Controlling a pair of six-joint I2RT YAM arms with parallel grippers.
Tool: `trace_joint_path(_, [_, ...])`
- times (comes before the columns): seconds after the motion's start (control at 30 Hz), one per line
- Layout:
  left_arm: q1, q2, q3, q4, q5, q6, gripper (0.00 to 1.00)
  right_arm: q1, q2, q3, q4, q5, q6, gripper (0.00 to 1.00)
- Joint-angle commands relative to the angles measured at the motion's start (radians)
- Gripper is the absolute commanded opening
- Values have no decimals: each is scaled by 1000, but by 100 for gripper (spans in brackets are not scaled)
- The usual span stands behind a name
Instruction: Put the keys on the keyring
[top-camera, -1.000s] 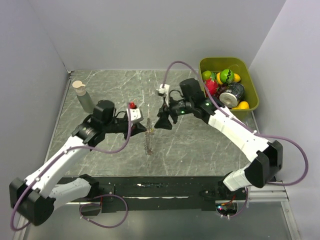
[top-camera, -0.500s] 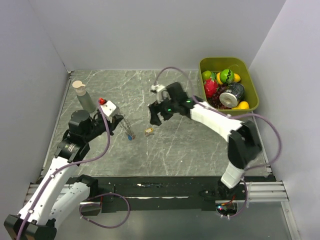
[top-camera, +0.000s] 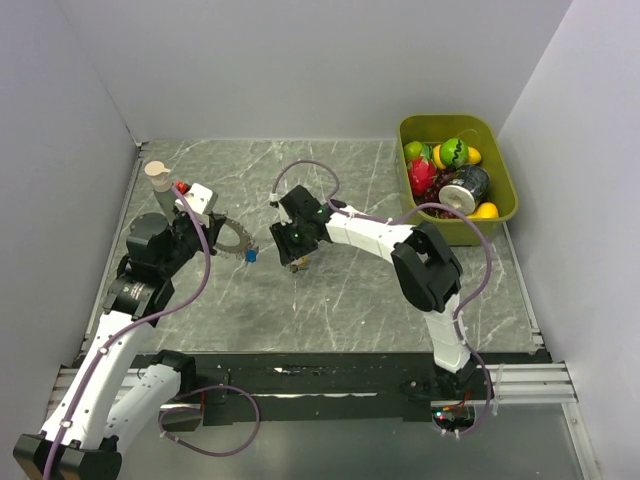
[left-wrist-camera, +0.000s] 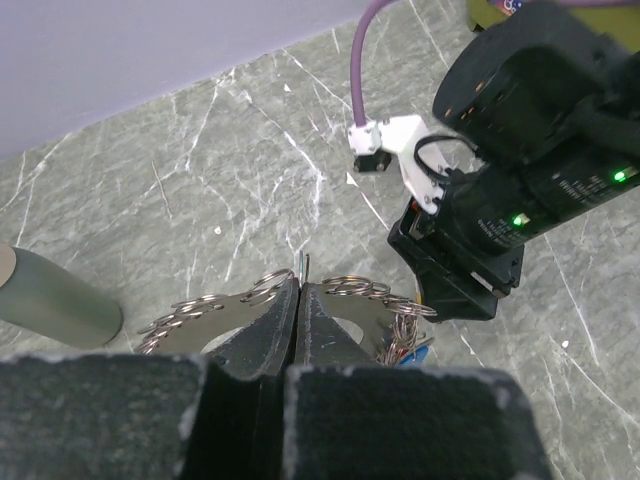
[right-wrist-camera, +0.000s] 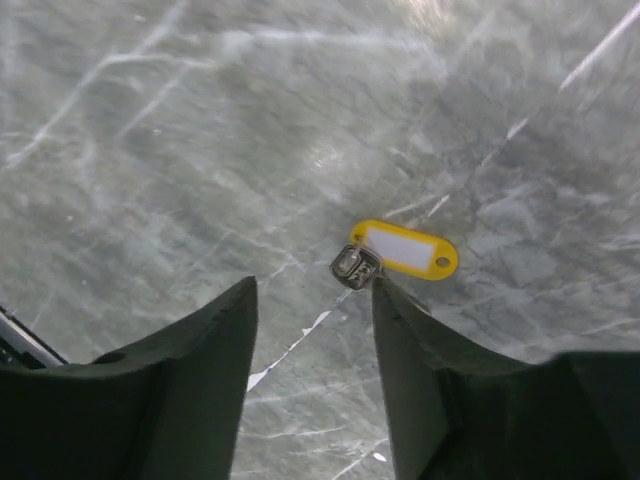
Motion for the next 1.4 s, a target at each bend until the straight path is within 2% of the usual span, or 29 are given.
trace_joint_path(0.0, [7,-10,24,89,6,-13,1,6,20,18,-4,46,59,52])
trace_joint_path(0.1, [8,-11,13,94,25,-8,1,3,39,12,10,62,65,51])
trace_joint_path(0.2, [8,-14,5,102,37,-10,1,6,38,-3,36,49,68,41])
trace_joint_path(0.57, [8,-13,-5,105,55,-11,1,6,90,21,22,31,73,35])
trace_joint_path(0.67, [8,-19,-7,103,54,-11,1,6,101,12,36,23,73,25])
trace_joint_path(0.7, [8,-20,-7,105,52,-11,1,6,92,-3,47,20,68,13])
trace_joint_path(0.77, [8,-23,-9,103,55,-10,1,6,78,-17,70,28,70,2])
trace_joint_path(0.8, [8,-23,-9,103,57,-8,1,6,63,-32,77,25,65,0])
trace_joint_path(1.13, [8,-37,-19,100,121,21,1,-3,-112,-152,176,60,2,0])
trace_joint_path(1.37, [8,-25,-18,82,258,65,1,-63,-276,-239,242,-85,-39,0])
